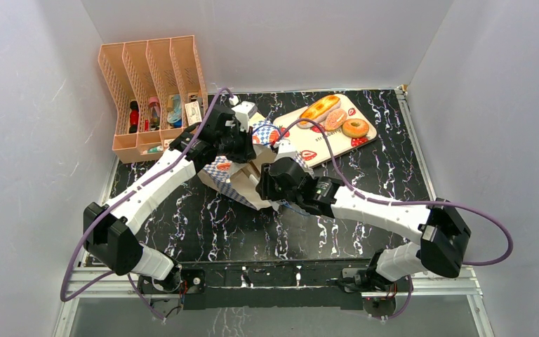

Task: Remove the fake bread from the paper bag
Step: Adjust the fake bread in the paper bag.

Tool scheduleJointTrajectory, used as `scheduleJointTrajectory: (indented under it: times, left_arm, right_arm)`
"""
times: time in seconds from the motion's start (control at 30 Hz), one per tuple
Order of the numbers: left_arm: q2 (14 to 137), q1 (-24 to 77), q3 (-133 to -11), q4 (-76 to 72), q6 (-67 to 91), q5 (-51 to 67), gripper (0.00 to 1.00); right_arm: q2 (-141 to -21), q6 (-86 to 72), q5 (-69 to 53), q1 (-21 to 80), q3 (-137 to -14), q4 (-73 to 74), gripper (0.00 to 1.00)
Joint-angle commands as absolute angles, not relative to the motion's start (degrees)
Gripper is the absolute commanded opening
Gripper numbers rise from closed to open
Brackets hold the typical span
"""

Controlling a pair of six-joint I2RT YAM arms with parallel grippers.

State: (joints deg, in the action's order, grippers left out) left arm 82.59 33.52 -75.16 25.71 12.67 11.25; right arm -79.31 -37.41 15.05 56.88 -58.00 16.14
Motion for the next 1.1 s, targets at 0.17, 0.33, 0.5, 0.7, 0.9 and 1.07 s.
scheduleJointTrajectory:
  times: [0.17, 0.33, 0.5, 0.7, 0.9, 1.07]
  left_arm:
    - [79.9, 34.0, -74.6, 25.6, 13.3, 13.0, 0.00]
    - [79.9, 34.0, -74.4, 25.3, 13.4, 13.4, 0.00]
    - [79.5, 34.0, -74.4, 25.5, 13.4, 13.2, 0.00]
    - [79.1, 34.1, -73.8, 25.2, 13.4, 13.2, 0.00]
    - [79.3, 34.1, -74.0, 25.0, 13.5, 13.4, 0.00]
    - [79.2, 34.1, -73.9, 25.0, 13.4, 13.4, 0.00]
  right_arm:
    - [-78.2, -35.2, 23.7, 57.7, -60.8, 19.7, 0.35]
    - [-77.5, -36.3, 23.1, 57.8, -58.9, 19.9, 0.35]
    - [-75.9, -38.3, 22.2, 57.8, -56.3, 20.4, 0.35]
    - [-73.8, -40.6, 20.9, 57.8, -51.6, 18.6, 0.35]
    - [-73.7, -42.7, 19.3, 57.7, -50.3, 18.6, 0.35]
    - [-73.2, -45.8, 18.5, 57.1, -49.0, 17.7, 0.36]
